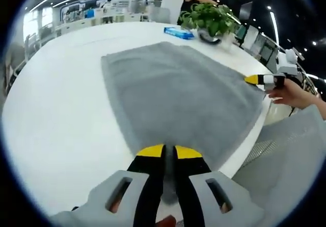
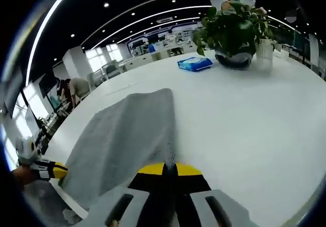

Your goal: Open the folded towel by lifting each exposed corner and separating the folded layers until the towel lies flat within the target outline without major curled edges

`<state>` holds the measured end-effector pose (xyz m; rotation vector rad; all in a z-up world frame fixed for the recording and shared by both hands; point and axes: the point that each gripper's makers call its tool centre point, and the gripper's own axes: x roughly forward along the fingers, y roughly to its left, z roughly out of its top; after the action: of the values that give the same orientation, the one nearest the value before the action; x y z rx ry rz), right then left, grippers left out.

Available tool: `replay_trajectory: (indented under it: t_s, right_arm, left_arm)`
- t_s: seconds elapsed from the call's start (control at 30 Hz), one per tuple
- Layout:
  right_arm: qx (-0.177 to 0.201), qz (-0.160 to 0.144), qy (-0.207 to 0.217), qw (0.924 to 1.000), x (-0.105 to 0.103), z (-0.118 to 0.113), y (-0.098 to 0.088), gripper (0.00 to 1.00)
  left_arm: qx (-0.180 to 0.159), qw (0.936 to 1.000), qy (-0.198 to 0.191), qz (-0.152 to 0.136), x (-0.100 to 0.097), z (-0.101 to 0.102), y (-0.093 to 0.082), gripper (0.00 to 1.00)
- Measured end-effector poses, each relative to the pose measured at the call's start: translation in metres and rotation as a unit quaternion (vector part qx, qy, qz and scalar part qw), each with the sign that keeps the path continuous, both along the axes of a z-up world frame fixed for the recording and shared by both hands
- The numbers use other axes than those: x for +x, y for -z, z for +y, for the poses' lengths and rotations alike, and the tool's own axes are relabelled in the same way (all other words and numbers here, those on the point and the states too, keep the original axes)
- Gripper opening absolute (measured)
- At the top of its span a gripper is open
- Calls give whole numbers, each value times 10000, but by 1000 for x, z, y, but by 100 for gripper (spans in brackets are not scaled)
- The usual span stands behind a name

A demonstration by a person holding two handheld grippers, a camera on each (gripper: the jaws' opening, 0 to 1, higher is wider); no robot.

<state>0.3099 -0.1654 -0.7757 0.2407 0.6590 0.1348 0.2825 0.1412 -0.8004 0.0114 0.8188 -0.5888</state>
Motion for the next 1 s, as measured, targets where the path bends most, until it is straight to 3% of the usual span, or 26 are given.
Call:
replay_trajectory:
  t_s: [0.07, 0.13, 0.23, 0.4, 0.57, 0.83, 1.0]
  right_arm:
    - [-321, -247, -138, 9991, 5, -1, -7, 5]
    - [-480, -254, -244, 9982, 5, 3, -9, 7]
    - [-401, -324, -354, 9980, 7, 8, -9, 8]
    - [-247, 15, -620, 9978, 0, 24, 10, 9]
    - [-65, 282, -770, 9966, -5, 36, 25, 17]
    - [-242, 343, -807, 9959, 2, 43, 25, 14]
    - [-712, 389, -1064, 9910, 2, 51, 27, 14]
  left_arm:
    - [88, 9999, -15, -72, 2, 2, 0, 6]
    - [221, 9995, 5, -215, 5, 5, -2, 7]
    - [378, 9988, 17, -306, 6, 7, -2, 9]
    - [453, 9983, 60, -358, 6, 9, 0, 9]
    - [405, 9985, 34, -361, 7, 10, 0, 9]
    - [268, 9987, -171, -401, 14, 17, 2, 7]
    - [92, 9986, -370, -363, 17, 23, 2, 6]
